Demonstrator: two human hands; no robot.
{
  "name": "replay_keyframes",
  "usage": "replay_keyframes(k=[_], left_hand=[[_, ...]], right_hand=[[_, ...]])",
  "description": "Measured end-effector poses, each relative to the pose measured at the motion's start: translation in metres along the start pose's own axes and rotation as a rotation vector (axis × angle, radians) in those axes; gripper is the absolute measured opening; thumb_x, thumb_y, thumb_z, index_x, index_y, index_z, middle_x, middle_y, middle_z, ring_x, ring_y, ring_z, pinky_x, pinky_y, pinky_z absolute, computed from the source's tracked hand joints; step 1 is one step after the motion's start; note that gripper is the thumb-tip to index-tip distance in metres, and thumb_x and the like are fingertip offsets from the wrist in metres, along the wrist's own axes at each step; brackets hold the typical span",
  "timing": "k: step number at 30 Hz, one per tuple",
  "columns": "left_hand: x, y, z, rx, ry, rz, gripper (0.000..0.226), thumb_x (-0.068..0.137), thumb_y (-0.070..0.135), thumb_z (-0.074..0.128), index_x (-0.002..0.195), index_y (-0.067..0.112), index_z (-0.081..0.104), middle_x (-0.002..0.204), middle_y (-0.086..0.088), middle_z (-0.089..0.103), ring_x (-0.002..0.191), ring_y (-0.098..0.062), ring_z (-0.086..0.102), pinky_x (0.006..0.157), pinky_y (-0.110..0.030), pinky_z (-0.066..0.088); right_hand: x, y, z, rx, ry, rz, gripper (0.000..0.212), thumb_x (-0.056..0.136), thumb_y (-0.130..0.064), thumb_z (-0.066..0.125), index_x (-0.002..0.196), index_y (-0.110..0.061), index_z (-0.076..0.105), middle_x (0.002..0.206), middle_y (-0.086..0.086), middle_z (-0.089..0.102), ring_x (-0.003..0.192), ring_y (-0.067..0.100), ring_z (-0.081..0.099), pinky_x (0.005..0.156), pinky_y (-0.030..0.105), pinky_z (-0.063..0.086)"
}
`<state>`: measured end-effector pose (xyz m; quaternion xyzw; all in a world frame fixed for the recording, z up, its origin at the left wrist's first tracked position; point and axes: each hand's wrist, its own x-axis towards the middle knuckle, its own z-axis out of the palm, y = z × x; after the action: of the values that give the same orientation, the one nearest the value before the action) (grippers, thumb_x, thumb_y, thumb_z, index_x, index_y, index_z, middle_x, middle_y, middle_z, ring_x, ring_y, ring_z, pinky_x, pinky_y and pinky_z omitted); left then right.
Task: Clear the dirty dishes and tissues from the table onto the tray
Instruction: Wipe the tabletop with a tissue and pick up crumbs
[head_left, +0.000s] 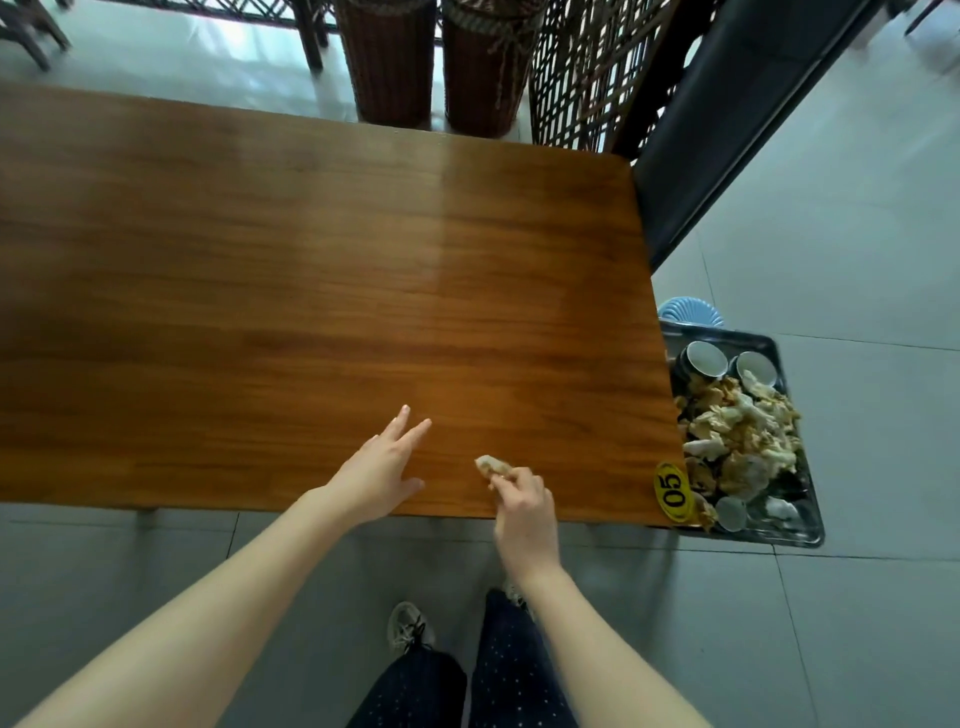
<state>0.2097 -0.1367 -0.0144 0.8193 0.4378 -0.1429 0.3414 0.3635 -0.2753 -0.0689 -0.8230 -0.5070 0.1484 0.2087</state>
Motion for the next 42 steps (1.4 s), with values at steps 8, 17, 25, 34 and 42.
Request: replay_keyframes(k=[8, 17, 25, 34, 42], left_hand=[[0.020, 0.046, 0.008, 0.004, 0.010, -0.008, 0.081, 0.091, 0.028, 0.062, 0.151, 0.036, 0.009, 0.160, 0.004, -0.009, 0.143, -0.032, 0.022, 0.107, -0.036, 0.036], [0.062, 0.124, 0.020, -0.022, 0.039, -0.045, 0.077, 0.092, 0.025, 0.061, 0.152, 0.034, 0.013, 0.160, 0.004, -0.007, 0.143, -0.028, 0.026, 0.104, -0.033, 0.040], [0.079, 0.156, 0.016, -0.092, 0.125, -0.148, 0.075, 0.093, 0.024, 0.060, 0.152, 0.031, 0.014, 0.160, 0.004, -0.005, 0.142, -0.024, 0.028, 0.102, -0.030, 0.042], [0.081, 0.145, 0.002, -0.159, 0.192, -0.264, 0.076, 0.092, 0.026, 0.060, 0.152, 0.032, 0.013, 0.160, 0.005, -0.005, 0.143, -0.024, 0.025, 0.104, -0.031, 0.041], [0.097, 0.132, -0.016, -0.162, 0.213, -0.290, 0.074, 0.093, 0.024, 0.059, 0.152, 0.029, 0.014, 0.160, 0.004, -0.005, 0.144, -0.024, 0.024, 0.108, -0.033, 0.038]], right_hand=[[0.034, 0.111, -0.071, 0.025, 0.192, 0.455, 0.024, 0.092, -0.002, 0.054, 0.112, 0.002, 0.066, 0.101, 0.017, 0.060, 0.092, 0.029, 0.055, 0.081, 0.040, 0.050], [0.024, 0.118, -0.068, 0.059, -0.074, -0.155, 0.034, 0.078, 0.005, 0.071, 0.110, -0.007, 0.070, 0.102, 0.004, 0.069, 0.085, 0.020, 0.064, 0.076, 0.030, 0.053], [0.100, 0.169, -0.097, 0.029, -0.224, -0.371, 0.026, 0.087, 0.004, 0.059, 0.108, -0.006, 0.070, 0.103, 0.007, 0.064, 0.090, 0.026, 0.058, 0.081, 0.039, 0.051], [0.121, 0.153, -0.092, 0.102, -0.306, -0.348, 0.027, 0.096, -0.006, 0.049, 0.120, -0.006, 0.062, 0.111, 0.007, 0.059, 0.101, 0.022, 0.056, 0.089, 0.028, 0.049], [0.153, 0.148, -0.083, 0.115, -0.362, -0.447, 0.029, 0.088, 0.006, 0.056, 0.112, -0.005, 0.066, 0.114, 0.011, 0.061, 0.104, 0.026, 0.058, 0.091, 0.031, 0.050]])
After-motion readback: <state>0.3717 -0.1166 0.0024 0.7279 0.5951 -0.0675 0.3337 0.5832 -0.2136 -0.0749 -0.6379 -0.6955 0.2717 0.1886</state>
